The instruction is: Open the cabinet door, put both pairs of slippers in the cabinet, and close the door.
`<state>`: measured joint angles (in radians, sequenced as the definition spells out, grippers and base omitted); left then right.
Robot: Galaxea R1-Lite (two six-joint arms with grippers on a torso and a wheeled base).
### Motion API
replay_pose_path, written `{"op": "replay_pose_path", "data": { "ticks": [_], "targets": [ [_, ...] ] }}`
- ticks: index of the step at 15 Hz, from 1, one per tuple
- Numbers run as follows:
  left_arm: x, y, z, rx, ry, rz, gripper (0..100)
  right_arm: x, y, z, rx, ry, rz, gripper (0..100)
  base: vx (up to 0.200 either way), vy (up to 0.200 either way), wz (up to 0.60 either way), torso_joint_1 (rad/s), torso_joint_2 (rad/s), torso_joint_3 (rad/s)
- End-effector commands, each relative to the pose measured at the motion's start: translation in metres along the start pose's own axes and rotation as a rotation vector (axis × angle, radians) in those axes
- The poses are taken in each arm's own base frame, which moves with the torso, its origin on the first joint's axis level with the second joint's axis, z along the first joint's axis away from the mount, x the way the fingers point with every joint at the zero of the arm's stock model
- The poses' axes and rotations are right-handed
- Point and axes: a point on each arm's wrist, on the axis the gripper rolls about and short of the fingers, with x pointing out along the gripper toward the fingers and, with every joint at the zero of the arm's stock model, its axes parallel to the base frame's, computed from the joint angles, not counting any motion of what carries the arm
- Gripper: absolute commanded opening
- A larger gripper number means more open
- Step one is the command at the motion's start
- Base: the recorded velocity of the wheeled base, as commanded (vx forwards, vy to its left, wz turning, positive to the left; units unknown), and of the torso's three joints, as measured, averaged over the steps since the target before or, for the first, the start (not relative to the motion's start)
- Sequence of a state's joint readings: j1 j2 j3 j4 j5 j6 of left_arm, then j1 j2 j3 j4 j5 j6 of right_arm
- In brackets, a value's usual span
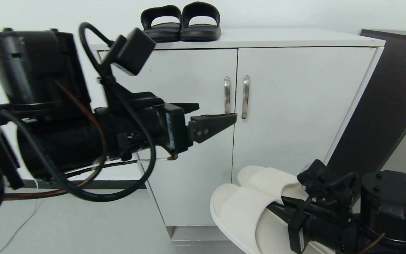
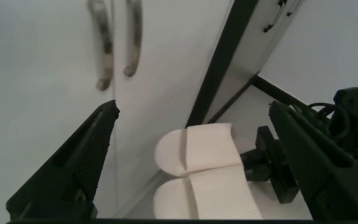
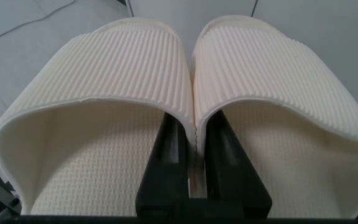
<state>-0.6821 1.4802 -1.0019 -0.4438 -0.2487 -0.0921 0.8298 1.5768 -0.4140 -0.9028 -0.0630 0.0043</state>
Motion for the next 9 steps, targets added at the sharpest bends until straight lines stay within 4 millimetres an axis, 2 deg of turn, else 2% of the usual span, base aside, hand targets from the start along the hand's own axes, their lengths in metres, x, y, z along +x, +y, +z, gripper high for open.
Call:
{"op": "replay_pose_path", "data": {
  "ticks": [1, 5, 9],
  "targets": [
    [0.038, 0.003, -0.013, -0.028, 0.053, -0.040, 100, 0.000, 0.000, 0.000, 0.000, 0.001, 0.000, 0, 0.000, 0.000, 0.00, 0.000, 0.00, 0.000],
    [0.068, 0.007, -0.007, -0.024, 0.039, -0.115, 100, 0.002, 0.000, -0.003, -0.001, 0.016, 0.002, 0, 0.000, 0.000, 0.00, 0.000, 0.00, 0.000],
    [0.085, 0.009, -0.001, -0.068, 0.023, -0.188, 100, 0.001, 0.000, -0.003, 0.000, 0.015, -0.003, 0, 0.000, 0.000, 0.00, 0.000, 0.00, 0.000]
  ]
}}
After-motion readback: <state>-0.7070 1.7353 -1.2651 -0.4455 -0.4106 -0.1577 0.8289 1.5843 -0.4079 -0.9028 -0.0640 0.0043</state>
